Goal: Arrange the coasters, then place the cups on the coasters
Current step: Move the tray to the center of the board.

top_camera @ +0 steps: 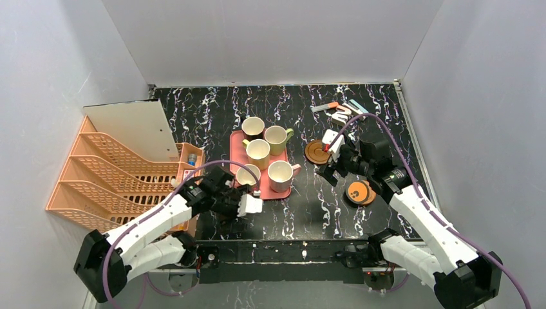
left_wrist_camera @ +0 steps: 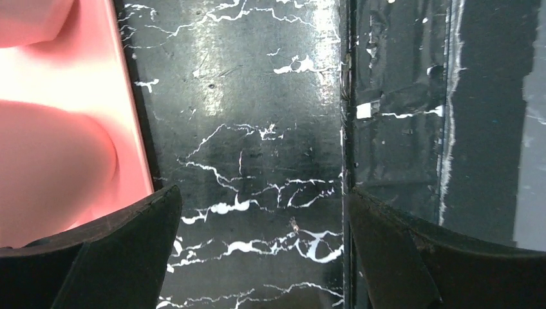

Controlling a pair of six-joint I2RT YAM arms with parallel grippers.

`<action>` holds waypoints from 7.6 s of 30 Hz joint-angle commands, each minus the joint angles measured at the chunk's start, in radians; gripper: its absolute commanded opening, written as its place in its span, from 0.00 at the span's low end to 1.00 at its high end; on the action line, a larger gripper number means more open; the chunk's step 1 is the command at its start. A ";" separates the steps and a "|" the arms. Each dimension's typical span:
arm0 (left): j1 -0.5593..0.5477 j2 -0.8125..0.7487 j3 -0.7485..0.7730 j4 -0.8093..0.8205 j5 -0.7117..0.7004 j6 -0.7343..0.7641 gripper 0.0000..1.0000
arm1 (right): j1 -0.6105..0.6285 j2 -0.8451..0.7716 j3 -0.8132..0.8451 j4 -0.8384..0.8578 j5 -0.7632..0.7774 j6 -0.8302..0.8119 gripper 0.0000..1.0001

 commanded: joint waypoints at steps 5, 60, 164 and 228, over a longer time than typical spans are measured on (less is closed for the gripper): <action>-0.268 0.125 -0.105 0.266 -0.334 -0.159 0.98 | -0.005 -0.012 -0.006 0.037 -0.009 -0.009 0.99; -0.260 0.308 0.050 0.266 -0.219 -0.182 0.98 | -0.006 -0.021 -0.017 0.033 -0.044 -0.015 0.99; 0.246 0.830 0.254 0.941 -0.891 -0.351 0.40 | -0.007 0.013 -0.023 0.083 -0.029 0.067 0.99; -0.057 0.816 0.341 0.599 -0.423 -0.396 0.98 | -0.007 0.033 -0.024 0.055 -0.039 0.020 0.99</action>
